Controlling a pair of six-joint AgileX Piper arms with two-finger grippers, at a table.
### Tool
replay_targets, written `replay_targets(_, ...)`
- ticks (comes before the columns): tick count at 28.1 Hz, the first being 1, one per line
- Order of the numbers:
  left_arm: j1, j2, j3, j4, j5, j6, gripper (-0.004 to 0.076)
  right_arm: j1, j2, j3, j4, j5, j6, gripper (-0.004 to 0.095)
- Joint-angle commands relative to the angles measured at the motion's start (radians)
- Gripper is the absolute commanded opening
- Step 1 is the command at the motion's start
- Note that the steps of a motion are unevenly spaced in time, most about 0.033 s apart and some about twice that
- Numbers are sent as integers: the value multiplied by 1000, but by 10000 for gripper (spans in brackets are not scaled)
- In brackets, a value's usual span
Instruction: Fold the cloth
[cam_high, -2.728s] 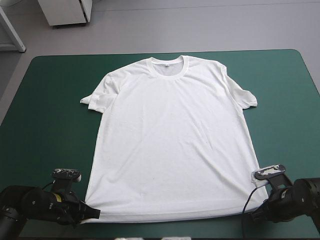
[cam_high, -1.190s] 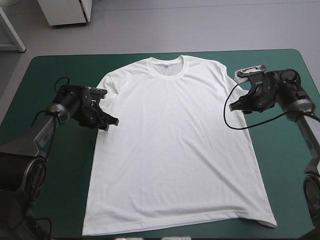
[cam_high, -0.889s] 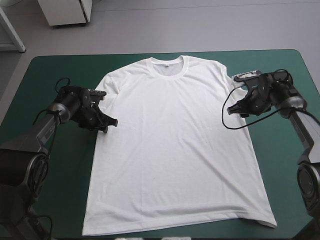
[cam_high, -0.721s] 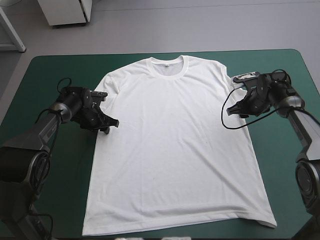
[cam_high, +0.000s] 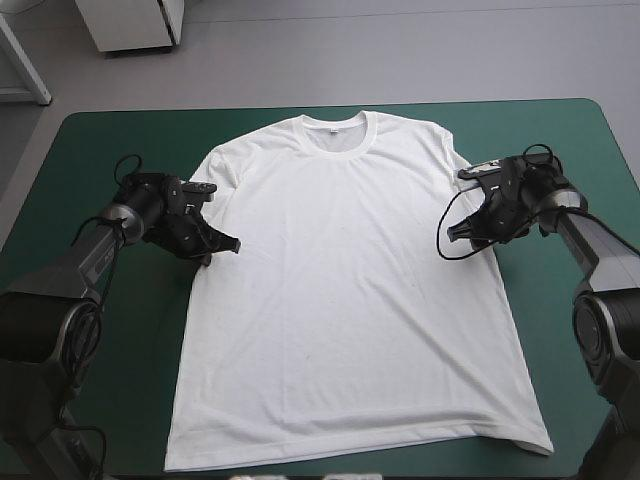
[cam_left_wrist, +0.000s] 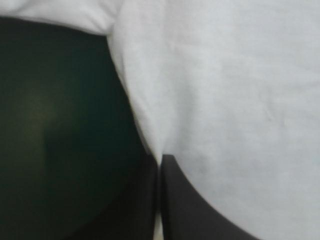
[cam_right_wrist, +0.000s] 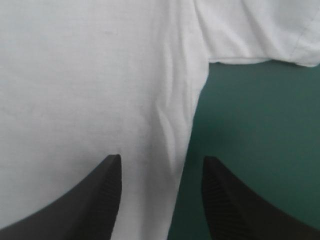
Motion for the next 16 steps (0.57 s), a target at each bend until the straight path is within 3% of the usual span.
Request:
replay_targets(1, -5, -30, -17, 2, 5, -1, -9, -2, -23, -30, 5, -20, -3, 467)
replay_targets(6, -5, -30, -17, -2, 4, -1, -9, -2, 8, -32, 29, -24, -3, 376)
replay_targets(9, -5, -30, -17, -2, 4, -1, -9, -2, 21, -32, 42, -26, -3, 278)
replay_targets(14, -5, -30, -17, -2, 7, 1, -9, -2, 46, -32, 90, -20, -4, 8)
replay_targets(16, -5, -37, -25, -2, 14, 9, -9, -2, 47, -32, 108, -24, -20, -16)
